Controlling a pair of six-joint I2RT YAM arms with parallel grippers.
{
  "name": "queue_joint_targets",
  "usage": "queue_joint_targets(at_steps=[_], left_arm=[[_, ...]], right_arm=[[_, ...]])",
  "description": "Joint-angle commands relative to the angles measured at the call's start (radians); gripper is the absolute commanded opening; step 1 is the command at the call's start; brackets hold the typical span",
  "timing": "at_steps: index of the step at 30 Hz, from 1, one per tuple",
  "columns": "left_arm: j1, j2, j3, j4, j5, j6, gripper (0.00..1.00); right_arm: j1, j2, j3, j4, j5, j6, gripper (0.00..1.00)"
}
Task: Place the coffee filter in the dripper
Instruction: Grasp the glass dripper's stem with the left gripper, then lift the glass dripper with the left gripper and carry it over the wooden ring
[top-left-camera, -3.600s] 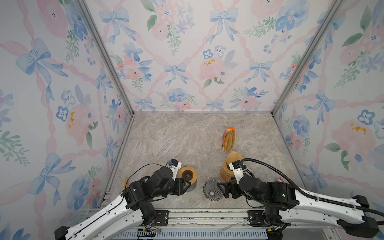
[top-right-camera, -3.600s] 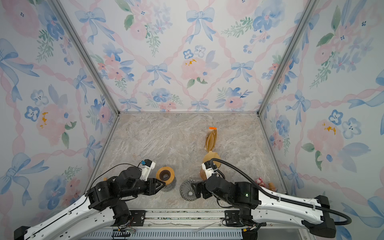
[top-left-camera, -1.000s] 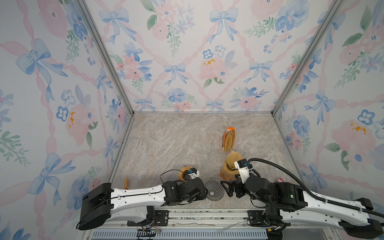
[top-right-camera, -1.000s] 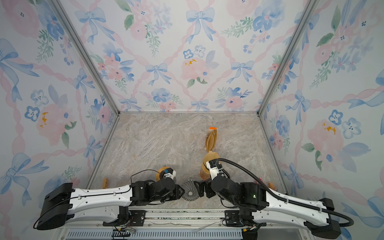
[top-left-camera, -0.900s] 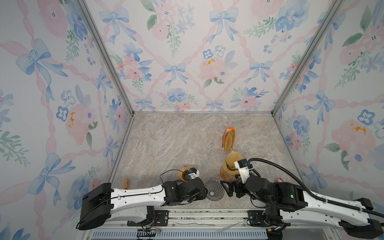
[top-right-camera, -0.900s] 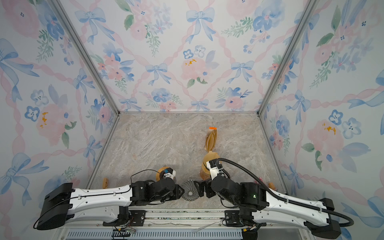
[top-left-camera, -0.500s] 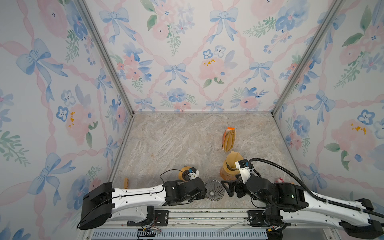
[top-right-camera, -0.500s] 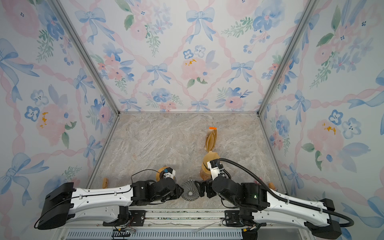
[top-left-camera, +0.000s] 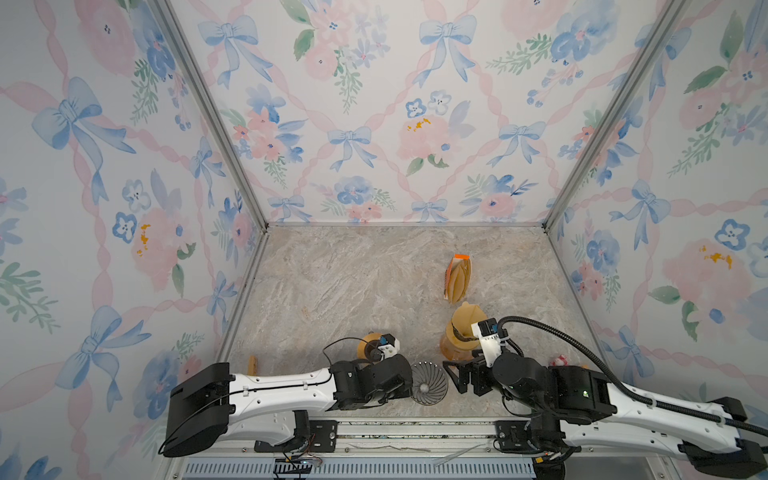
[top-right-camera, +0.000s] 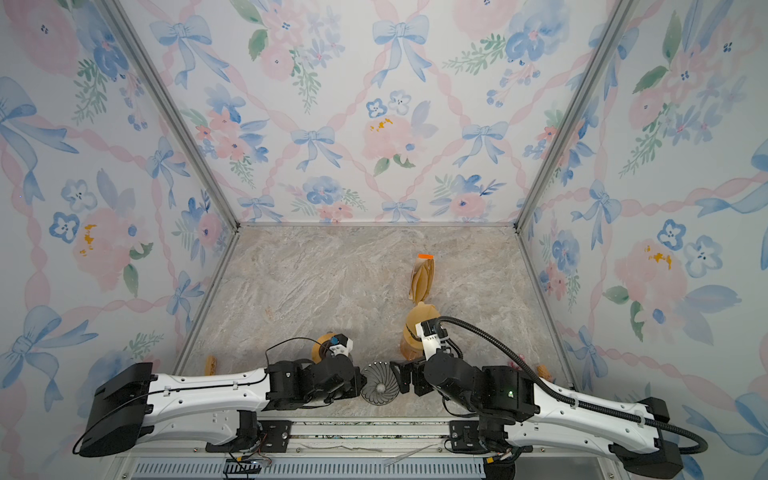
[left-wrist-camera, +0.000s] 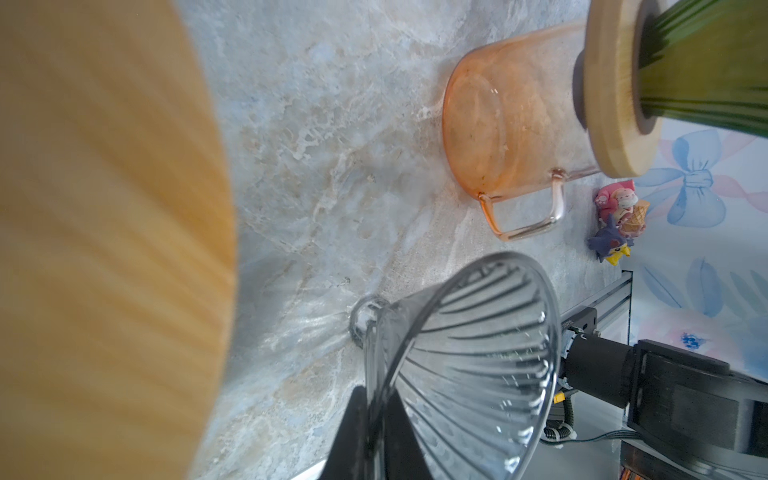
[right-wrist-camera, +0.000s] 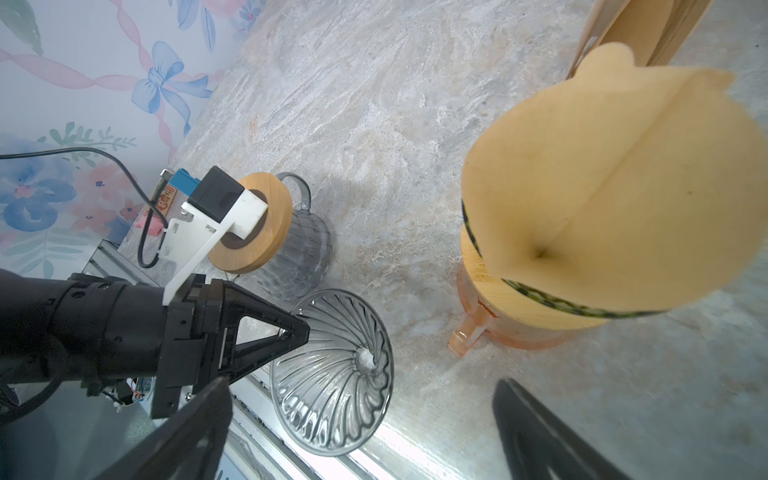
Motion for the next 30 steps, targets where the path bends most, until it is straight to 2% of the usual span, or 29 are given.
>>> queue_joint_targets(at_steps=[1,8,19,30], left_arm=[[-0.006,-0.020,0.033,-0.016,0.000,0.041,0.09],[-0.008,0.001,0.085,-0.015,0.050,0.116,0.07],[-0.001,0.001,0.158,-0.032,0.063,0.171,0.06],[0.075,-0.111,0.256,-0.181,0.039,0.253,0.08]], right_arm=[[0.006,-0.010,-0.004,-0.048,0.029,0.002,1.00],[0.004,-0.033,0.040,-0.131,0.025,-0.012,1.00],[0.003,-0.154,0.033,-0.179,0.067,0.003,1.00],[0.003,-0.214,0.028,-0.172,0.057,-0.024,0.99]])
